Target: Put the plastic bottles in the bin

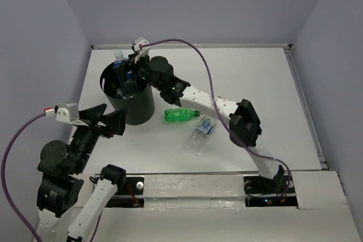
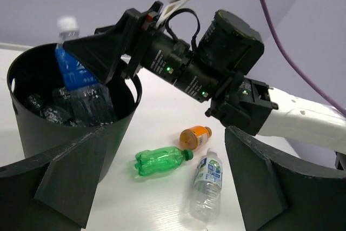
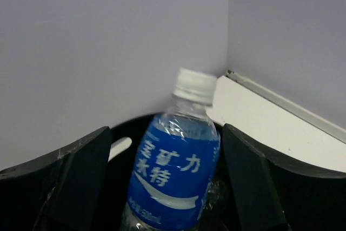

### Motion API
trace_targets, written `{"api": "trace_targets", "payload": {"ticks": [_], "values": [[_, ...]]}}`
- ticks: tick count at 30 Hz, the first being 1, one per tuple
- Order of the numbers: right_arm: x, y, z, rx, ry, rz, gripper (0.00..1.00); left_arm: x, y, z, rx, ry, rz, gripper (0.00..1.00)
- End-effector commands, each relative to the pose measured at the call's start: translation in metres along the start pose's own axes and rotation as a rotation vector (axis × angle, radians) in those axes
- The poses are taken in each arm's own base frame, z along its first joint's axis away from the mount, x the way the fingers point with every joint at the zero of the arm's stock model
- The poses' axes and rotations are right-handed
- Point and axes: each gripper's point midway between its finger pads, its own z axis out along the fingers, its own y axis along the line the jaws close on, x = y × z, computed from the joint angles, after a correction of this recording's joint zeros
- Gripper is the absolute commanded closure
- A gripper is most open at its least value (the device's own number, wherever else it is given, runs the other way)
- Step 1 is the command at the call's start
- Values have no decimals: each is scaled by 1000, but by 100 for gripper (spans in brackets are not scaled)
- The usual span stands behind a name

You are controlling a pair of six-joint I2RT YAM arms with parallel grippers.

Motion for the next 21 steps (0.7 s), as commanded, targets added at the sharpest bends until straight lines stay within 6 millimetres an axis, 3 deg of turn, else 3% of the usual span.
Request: {"api": "trace_targets", "payload": {"ticks": [1, 2, 3, 4, 6, 10, 12, 13, 14, 15, 16, 17, 20, 21], "values": [[-92, 16, -25, -48, -174, 22, 11, -16, -15, -2, 66, -20, 37, 1], [-84, 15, -30, -44, -162, 25, 11, -14, -17, 0, 76, -9, 37, 1], [-86, 15, -34, -45, -165, 28, 11, -14, -19, 0, 86, -4, 37, 1], [-101, 15, -42, -43, -188, 31, 11, -13, -21, 1, 94, 1, 33, 1], [-96, 10, -51, -22, -179, 35, 12, -10, -25, 4, 118, 18, 24, 1], [-100, -12, -80, 95, -165, 42, 19, 3, -40, 11, 209, 81, 19, 1], [-95, -27, -110, 174, -139, 43, 26, 27, -47, 21, 271, 170, 11, 1], [-117, -33, -132, 208, -170, 51, 31, 36, -49, 24, 289, 202, 1, 1], [-112, -39, -145, 234, -154, 50, 35, 47, -55, 26, 334, 246, -9, 1], [-78, -57, -163, 301, -80, 42, 47, 63, -52, 35, 342, 288, -23, 1], [-63, -64, -180, 339, -30, 40, 51, 70, -53, 38, 355, 308, -32, 1], [-50, -82, -210, 395, 3, 65, 54, 77, -56, 44, 379, 326, -53, 1], [-18, -119, -267, 548, 84, 110, 59, 105, -50, 54, 375, 389, -81, 1], [2, -131, -289, 600, 137, 165, 59, 112, -52, 60, 380, 414, -97, 1]]}}
